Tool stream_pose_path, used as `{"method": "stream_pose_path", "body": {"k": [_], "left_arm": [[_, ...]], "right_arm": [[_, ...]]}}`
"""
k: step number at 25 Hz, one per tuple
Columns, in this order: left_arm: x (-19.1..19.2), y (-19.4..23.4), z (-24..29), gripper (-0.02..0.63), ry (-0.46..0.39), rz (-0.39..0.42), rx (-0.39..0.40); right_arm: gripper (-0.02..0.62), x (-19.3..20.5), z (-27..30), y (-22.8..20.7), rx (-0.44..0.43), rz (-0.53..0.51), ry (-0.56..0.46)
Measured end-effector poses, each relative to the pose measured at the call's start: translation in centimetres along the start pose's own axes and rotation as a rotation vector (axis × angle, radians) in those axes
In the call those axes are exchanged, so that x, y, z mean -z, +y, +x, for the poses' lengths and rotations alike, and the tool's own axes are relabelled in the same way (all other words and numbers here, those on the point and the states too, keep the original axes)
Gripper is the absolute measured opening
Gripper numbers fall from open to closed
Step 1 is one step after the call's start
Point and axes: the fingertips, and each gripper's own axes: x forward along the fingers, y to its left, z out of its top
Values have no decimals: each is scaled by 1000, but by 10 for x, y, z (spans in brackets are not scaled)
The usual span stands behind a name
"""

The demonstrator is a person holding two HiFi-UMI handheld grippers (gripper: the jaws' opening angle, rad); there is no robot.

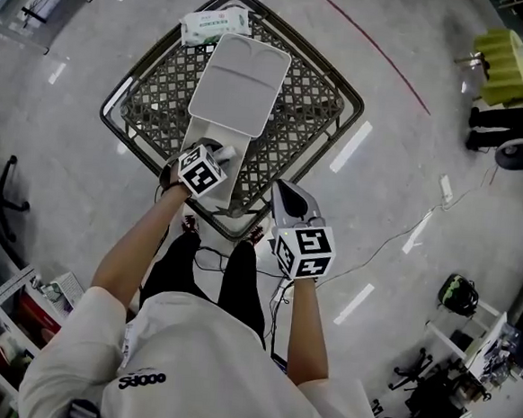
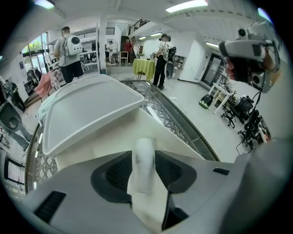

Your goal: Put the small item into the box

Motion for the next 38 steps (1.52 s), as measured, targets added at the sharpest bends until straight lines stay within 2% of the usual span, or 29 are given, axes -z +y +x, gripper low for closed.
{"method": "stream_pose_path", "body": {"k": [5, 8, 13, 17, 21, 26, 38], "left_arm": [[-11, 3, -19, 158, -70, -6, -29], [-18, 3, -38, 155, -107, -7, -49], [-34, 5, -82, 104, -184, -25, -95], [-49, 10, -119, 41, -270, -44, -142], [-71, 14, -158, 7, -378, -60, -195], [-94, 16, -208, 6, -481, -3, -241], [-133, 20, -335, 6, -735, 54, -348]], "right_arm": [[8, -21, -12, 1, 0, -22, -66], [9, -33, -23, 2, 8, -75, -100], [9, -57, -44, 15, -18, -162, -131], [9, -83, -57, 22, -29, -182, -169], [9, -110, -71, 23, -19, -203, -208], [9, -140, -86, 23, 1, -228, -259], [9, -201, -108, 50, -1, -326, -349]]}}
